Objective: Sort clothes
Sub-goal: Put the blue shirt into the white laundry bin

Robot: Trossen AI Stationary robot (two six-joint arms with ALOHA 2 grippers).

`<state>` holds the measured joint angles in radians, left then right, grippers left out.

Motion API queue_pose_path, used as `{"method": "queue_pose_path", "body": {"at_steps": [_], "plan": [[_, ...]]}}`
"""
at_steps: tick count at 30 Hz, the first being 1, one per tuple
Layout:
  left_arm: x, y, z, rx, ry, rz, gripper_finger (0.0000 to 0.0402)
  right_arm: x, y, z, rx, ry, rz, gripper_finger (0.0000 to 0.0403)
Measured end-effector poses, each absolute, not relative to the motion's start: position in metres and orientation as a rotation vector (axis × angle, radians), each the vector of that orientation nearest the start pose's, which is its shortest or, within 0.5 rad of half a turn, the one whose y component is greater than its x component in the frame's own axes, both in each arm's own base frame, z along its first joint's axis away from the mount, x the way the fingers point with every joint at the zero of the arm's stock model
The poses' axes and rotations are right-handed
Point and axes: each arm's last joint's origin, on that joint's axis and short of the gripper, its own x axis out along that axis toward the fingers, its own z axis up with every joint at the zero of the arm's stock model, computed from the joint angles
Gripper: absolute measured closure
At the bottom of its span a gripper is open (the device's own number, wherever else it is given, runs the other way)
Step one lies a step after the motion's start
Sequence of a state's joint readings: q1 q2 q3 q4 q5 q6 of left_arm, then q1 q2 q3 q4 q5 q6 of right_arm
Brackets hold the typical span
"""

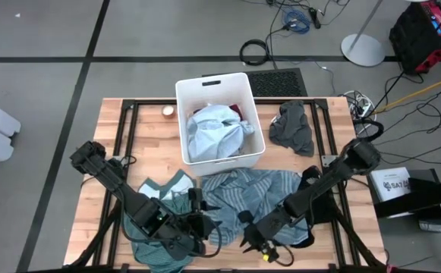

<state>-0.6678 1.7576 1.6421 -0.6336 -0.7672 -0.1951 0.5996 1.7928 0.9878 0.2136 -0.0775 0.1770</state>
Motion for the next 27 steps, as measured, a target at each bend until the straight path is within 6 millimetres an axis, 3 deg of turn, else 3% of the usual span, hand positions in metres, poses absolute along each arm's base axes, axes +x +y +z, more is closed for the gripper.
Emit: {"method": "queue_pose_path", "body": {"at_steps": [6,12,17,22,27], "plan": [[0.314,-0.222,0.334,0.339,0.554,0.134,0.0199,0.317,0.204,0.142,-0.029,0.702,0.486,0.0258],[0.315,-0.220,0.334,0.345,0.556,0.136,0.0199,0.335,0.196,0.130,-0.110,0.751,0.432,0.0194],[0.317,-0.218,0.334,0.344,0.559,0.143,0.0199,0.342,0.195,0.123,-0.221,0.829,0.402,0.0175],[0.317,-0.218,0.334,0.345,0.560,0.143,0.0199,0.342,0.194,0.121,-0.230,0.931,0.337,0.0214],[0.317,-0.218,0.334,0.345,0.561,0.143,0.0199,0.341,0.192,0.123,-0.233,0.936,0.268,0.0334]]}}
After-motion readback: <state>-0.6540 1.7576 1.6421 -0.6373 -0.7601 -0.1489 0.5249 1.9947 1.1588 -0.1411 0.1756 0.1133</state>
